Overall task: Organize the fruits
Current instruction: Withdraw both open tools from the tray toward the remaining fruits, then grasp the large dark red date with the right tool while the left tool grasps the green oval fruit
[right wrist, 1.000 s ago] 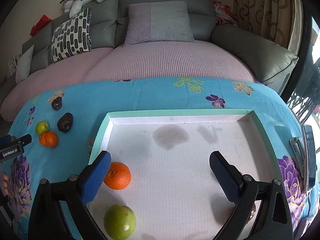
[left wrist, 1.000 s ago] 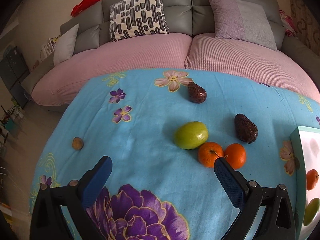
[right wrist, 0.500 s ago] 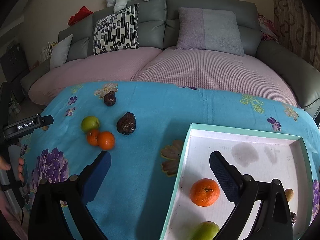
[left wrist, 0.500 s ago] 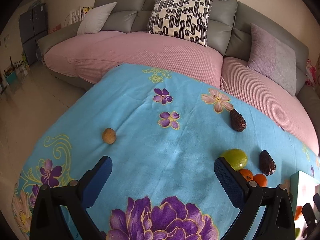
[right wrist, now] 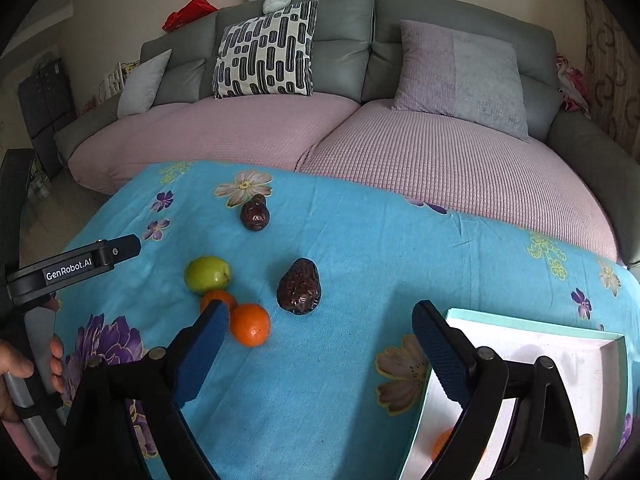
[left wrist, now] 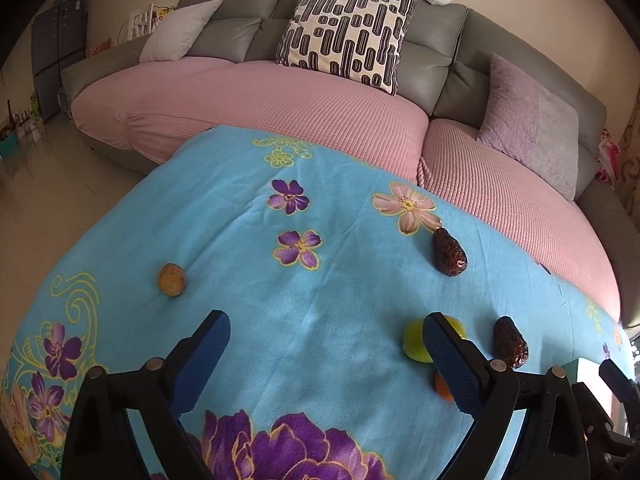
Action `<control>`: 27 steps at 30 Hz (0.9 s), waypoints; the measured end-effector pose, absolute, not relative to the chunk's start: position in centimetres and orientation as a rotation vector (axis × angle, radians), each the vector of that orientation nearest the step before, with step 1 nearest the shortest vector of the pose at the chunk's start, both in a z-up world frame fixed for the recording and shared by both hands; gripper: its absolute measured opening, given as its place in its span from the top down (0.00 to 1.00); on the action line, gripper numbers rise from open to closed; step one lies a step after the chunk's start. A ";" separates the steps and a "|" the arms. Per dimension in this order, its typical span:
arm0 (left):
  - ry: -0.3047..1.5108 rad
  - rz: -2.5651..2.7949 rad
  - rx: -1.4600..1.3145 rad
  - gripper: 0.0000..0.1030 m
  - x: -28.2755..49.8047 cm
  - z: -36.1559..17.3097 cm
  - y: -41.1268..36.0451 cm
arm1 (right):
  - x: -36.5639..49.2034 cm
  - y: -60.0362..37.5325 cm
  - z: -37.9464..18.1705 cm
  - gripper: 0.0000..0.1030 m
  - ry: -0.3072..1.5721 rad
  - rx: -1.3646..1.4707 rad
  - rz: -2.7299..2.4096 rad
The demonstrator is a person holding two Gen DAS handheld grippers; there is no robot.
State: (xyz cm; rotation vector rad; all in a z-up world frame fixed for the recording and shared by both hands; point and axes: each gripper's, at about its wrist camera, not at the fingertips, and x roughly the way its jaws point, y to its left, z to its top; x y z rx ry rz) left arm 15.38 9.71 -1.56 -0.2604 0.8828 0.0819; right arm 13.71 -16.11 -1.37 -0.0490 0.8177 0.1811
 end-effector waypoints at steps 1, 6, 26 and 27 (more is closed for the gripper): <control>0.889 0.083 -0.254 0.09 15.6 -1.7 9.4 | 14.2 -16.0 -1.6 0.19 0.827 -0.047 0.185; 0.905 0.083 -0.253 0.10 16.8 -2.4 8.6 | 16.4 -15.3 -3.0 0.27 0.869 -0.023 0.210; 0.939 0.001 -0.288 0.11 18.0 -3.4 6.4 | 20.0 -14.6 -7.1 0.58 0.963 0.012 0.231; 0.938 0.000 -0.290 0.11 18.0 -3.4 6.4 | 19.9 -14.7 -7.1 0.63 0.964 0.016 0.229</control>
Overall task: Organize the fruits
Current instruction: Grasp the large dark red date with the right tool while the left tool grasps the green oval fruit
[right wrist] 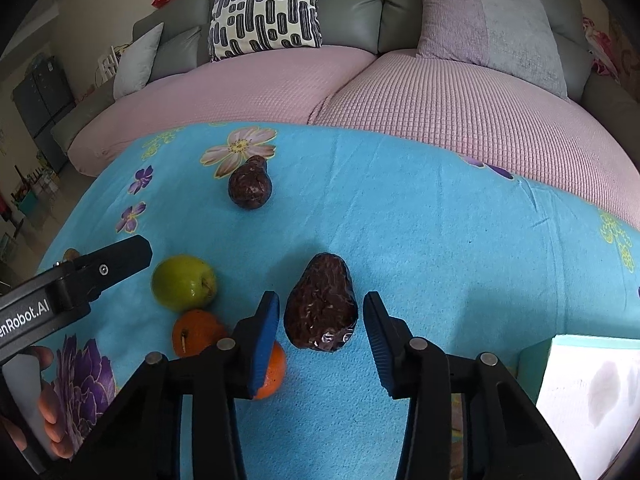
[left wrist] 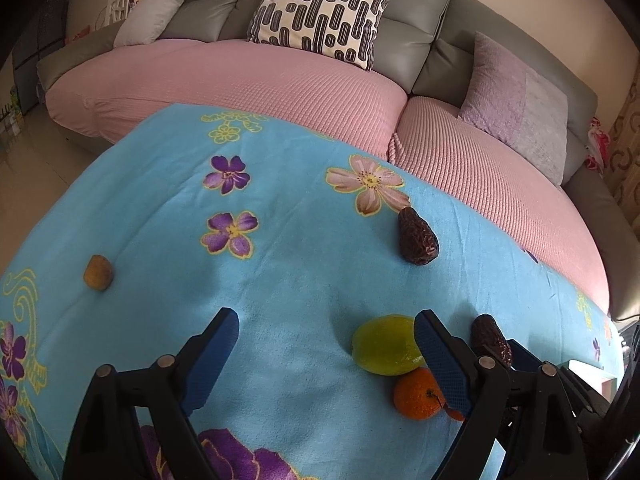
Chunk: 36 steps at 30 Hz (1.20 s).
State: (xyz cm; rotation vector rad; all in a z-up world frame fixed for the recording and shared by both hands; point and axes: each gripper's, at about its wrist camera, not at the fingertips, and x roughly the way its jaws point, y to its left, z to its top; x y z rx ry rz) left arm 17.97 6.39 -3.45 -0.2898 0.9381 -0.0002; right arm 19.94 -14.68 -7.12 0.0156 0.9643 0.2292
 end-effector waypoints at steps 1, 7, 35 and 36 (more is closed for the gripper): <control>0.938 -0.002 -0.291 0.11 17.9 -3.5 6.3 | 19.9 -14.8 -7.1 0.63 0.965 0.020 0.224; 0.943 -0.018 -0.294 0.11 18.0 -3.7 5.9 | 19.4 -15.2 -7.1 0.63 0.963 0.028 0.220; 1.003 -0.154 -0.276 0.47 18.8 -6.0 2.6 | 15.0 -18.2 -5.9 0.63 0.924 0.042 0.151; 1.002 -0.152 -0.275 0.47 18.8 -6.1 2.6 | 15.0 -18.2 -5.9 0.63 0.924 0.043 0.151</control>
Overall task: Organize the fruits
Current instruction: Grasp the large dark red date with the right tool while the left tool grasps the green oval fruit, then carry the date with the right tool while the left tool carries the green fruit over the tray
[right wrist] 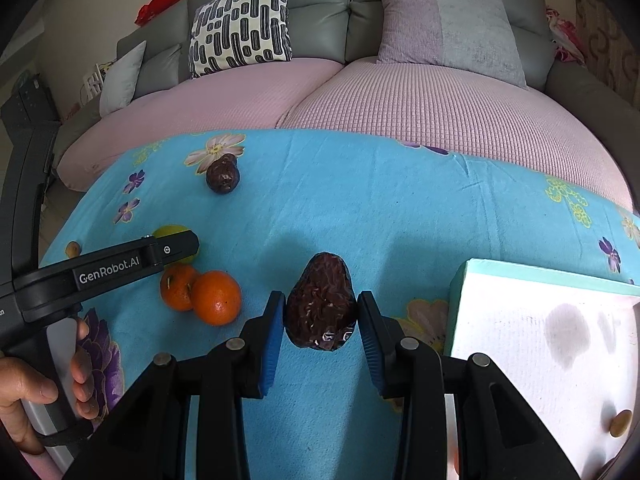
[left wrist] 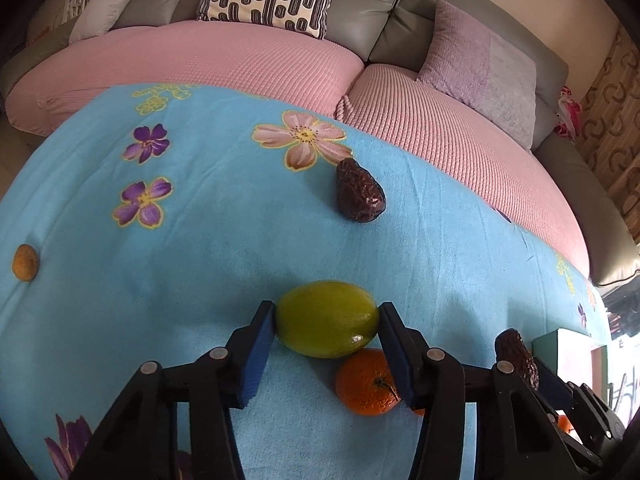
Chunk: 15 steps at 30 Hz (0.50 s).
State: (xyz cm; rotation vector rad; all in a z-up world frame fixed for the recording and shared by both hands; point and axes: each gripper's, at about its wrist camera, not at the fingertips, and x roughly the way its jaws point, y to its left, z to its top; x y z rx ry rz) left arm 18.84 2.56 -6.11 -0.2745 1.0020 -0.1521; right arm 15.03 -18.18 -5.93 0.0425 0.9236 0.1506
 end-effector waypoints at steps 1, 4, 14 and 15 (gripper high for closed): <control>1.000 -0.154 -0.276 0.47 18.8 -6.1 2.6 | 15.0 -18.2 -5.9 0.63 0.923 0.043 0.150; 0.999 -0.159 -0.288 0.47 18.8 -6.2 2.8 | 15.0 -18.3 -6.0 0.63 0.924 0.047 0.147; 0.986 -0.154 -0.318 0.47 17.9 -5.1 3.3 | 14.7 -18.4 -5.4 0.63 0.906 0.045 0.141; 0.979 -0.154 -0.316 0.47 17.7 -4.7 3.2 | 14.5 -18.4 -5.3 0.63 0.903 0.044 0.141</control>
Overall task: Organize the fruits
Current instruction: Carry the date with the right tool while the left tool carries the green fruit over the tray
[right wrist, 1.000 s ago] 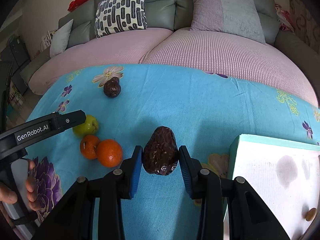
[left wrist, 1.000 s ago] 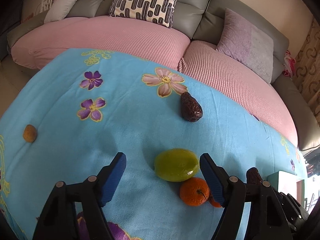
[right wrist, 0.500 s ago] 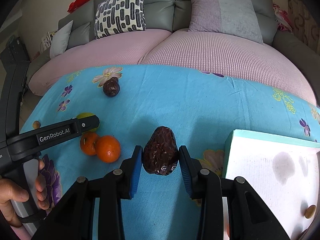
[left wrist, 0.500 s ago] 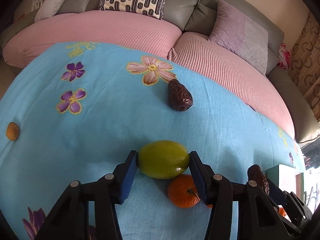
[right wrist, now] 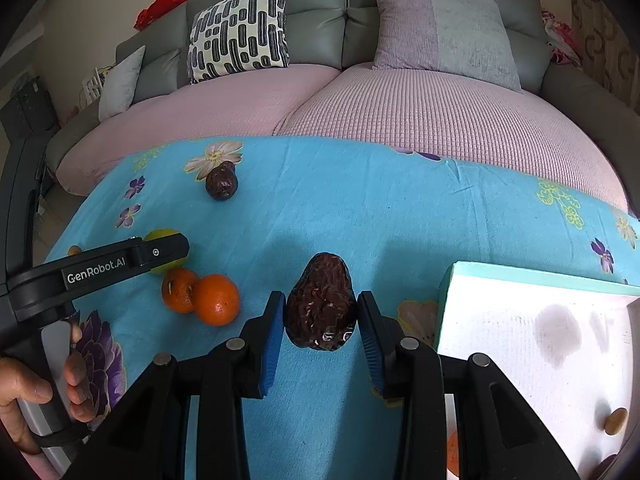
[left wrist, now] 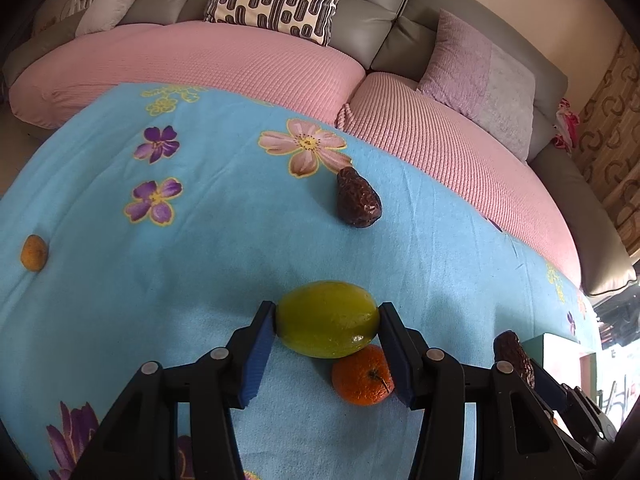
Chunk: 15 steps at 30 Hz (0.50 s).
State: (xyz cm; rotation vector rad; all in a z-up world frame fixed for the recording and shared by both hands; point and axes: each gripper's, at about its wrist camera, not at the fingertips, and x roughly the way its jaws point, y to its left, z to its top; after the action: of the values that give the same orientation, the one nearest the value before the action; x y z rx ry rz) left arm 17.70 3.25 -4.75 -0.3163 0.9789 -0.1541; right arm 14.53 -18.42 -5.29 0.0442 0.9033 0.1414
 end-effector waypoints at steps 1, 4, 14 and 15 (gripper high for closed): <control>0.970 -0.155 -0.314 0.47 17.5 -4.4 3.2 | 14.4 -18.4 -5.2 0.63 0.900 0.044 0.142; 0.951 -0.160 -0.301 0.47 16.8 -3.3 3.0 | 13.7 -18.6 -4.6 0.63 0.890 0.045 0.141; 0.902 -0.170 -0.245 0.47 14.7 -0.2 2.1 | 10.8 -20.3 -2.2 0.63 0.850 0.066 0.105; 0.899 -0.172 -0.239 0.47 14.4 0.0 1.9 | 10.4 -20.5 -1.9 0.63 0.845 0.068 0.100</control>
State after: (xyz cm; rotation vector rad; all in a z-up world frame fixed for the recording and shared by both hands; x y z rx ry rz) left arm 14.40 1.94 0.03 -0.2390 0.8993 -0.1715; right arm 10.41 -20.46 -1.94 0.0679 0.8447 0.0998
